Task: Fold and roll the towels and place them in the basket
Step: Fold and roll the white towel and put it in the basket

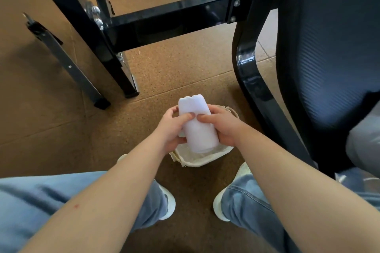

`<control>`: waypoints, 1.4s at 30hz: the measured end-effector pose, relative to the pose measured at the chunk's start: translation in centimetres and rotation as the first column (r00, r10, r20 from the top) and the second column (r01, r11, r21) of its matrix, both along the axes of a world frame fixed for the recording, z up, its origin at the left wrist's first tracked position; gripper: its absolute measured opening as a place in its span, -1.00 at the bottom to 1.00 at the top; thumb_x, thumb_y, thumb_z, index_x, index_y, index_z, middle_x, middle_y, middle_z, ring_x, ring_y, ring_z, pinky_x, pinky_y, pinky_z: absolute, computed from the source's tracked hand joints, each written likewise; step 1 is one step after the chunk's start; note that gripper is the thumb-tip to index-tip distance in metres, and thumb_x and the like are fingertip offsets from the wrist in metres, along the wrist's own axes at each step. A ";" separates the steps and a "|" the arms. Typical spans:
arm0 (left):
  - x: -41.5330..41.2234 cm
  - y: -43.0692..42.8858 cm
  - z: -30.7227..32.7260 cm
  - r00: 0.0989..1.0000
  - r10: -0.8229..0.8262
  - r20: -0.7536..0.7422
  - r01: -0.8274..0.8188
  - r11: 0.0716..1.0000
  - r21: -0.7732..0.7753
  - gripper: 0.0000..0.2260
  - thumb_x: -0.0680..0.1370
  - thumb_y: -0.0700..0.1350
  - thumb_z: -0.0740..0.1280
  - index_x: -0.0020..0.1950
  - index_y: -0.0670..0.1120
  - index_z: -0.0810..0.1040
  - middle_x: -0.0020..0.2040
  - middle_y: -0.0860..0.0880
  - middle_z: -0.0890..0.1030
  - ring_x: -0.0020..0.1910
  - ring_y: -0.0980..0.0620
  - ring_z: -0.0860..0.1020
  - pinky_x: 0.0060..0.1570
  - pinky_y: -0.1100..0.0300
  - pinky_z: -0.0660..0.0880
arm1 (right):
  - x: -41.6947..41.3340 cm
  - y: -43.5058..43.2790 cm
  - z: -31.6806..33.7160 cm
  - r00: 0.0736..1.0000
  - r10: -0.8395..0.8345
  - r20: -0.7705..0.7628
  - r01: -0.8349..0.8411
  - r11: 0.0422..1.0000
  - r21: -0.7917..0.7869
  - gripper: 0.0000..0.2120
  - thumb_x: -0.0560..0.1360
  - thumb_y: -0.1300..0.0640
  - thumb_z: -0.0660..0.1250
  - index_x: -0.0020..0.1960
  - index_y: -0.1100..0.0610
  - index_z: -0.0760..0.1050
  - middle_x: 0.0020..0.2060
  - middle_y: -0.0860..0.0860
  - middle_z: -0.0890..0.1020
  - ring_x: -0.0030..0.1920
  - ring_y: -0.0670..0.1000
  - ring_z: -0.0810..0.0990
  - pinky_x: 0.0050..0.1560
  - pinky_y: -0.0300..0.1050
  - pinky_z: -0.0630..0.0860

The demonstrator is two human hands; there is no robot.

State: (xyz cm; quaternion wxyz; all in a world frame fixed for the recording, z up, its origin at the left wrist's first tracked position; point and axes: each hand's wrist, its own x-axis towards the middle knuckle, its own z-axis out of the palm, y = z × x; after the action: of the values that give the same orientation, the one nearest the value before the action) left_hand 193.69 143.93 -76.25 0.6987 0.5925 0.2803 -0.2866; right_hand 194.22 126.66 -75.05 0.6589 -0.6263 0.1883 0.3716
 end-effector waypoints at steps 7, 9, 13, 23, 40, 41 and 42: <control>0.0 1.9 -3.3 0.991 -0.125 0.048 0.103 0.941 0.322 -0.52 0.57 0.00 0.46 0.47 0.02 0.44 0.31 0.02 0.55 0.25 -0.03 0.54 0.14 -0.08 0.60 | 1.0 0.6 -4.2 0.999 0.010 -0.035 -0.013 0.996 -0.087 -0.54 0.59 0.18 0.39 0.45 0.00 0.40 0.22 0.07 0.59 0.17 0.16 0.61 0.12 0.19 0.63; -0.5 2.8 -4.8 0.977 -0.197 0.079 0.131 0.853 0.505 -0.58 0.60 0.02 0.41 0.44 0.02 0.49 0.27 0.03 0.59 0.24 0.01 0.55 0.22 0.00 0.55 | 0.9 0.8 -6.2 0.997 0.078 -0.017 -0.080 0.963 -0.257 -0.54 0.58 0.10 0.41 0.41 -0.06 0.34 0.20 0.00 0.54 0.15 0.10 0.57 0.17 0.19 0.59; -1.7 3.9 -7.7 0.920 -0.383 0.081 0.223 0.684 0.695 -0.64 0.62 -0.02 0.37 0.41 0.04 0.50 0.26 0.04 0.58 0.20 0.05 0.53 0.10 0.16 0.44 | 0.6 1.0 -9.8 0.980 0.197 -0.005 -0.180 0.885 -0.430 -0.57 0.59 0.03 0.37 0.39 -0.09 0.31 0.13 -0.07 0.50 0.08 0.00 0.51 0.14 0.11 0.55; -1.2 4.9 -13.8 0.719 -0.693 -0.061 0.517 0.474 0.713 -0.29 0.60 -0.01 0.40 0.66 0.15 0.10 0.67 0.05 0.10 0.62 -0.07 0.18 0.55 -0.05 0.22 | 1.2 3.8 -17.6 0.962 0.265 -0.058 -0.265 0.872 -0.412 -0.70 0.64 -0.01 0.31 0.30 -0.15 0.30 0.17 -0.06 0.50 0.06 -0.07 0.48 0.15 0.07 0.47; -1.5 5.4 -15.4 0.674 -0.736 -0.064 0.565 0.458 0.687 -0.33 0.64 -0.02 0.28 0.68 0.09 0.04 0.67 0.07 0.06 0.56 -0.09 0.30 0.48 -0.05 0.34 | -0.3 4.8 -19.2 0.712 0.695 0.095 -0.377 0.494 -0.784 -0.38 0.65 0.07 0.24 0.58 -0.17 0.00 0.42 0.10 0.23 0.27 0.19 0.50 0.22 0.13 0.54; -1.6 5.3 -15.4 0.674 -0.736 -0.067 0.567 0.458 0.684 -0.33 0.64 -0.02 0.28 0.68 0.09 0.04 0.67 0.06 0.05 0.56 -0.10 0.30 0.48 -0.05 0.33 | -0.7 4.4 -19.0 0.624 0.771 0.124 -0.419 0.465 -0.780 -0.34 0.62 0.12 0.27 0.59 -0.16 0.02 0.51 0.09 0.15 0.35 0.19 0.44 0.29 0.11 0.50; -1.6 5.3 -15.5 0.675 -0.734 -0.071 0.569 0.458 0.683 -0.34 0.64 -0.03 0.28 0.68 0.09 0.04 0.67 0.06 0.05 0.56 -0.10 0.30 0.48 -0.05 0.34 | -1.0 4.0 -18.8 0.534 0.837 0.118 -0.479 0.415 -0.773 -0.28 0.61 0.13 0.29 0.61 -0.16 -0.01 0.59 0.06 0.02 0.43 0.20 0.34 0.37 0.10 0.45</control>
State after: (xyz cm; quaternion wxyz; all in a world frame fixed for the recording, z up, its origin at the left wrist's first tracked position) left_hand 192.11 149.23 -91.71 0.3060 0.8874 0.0268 -0.3437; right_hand 193.24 130.63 -93.86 0.2033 -0.9059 -0.1424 0.3431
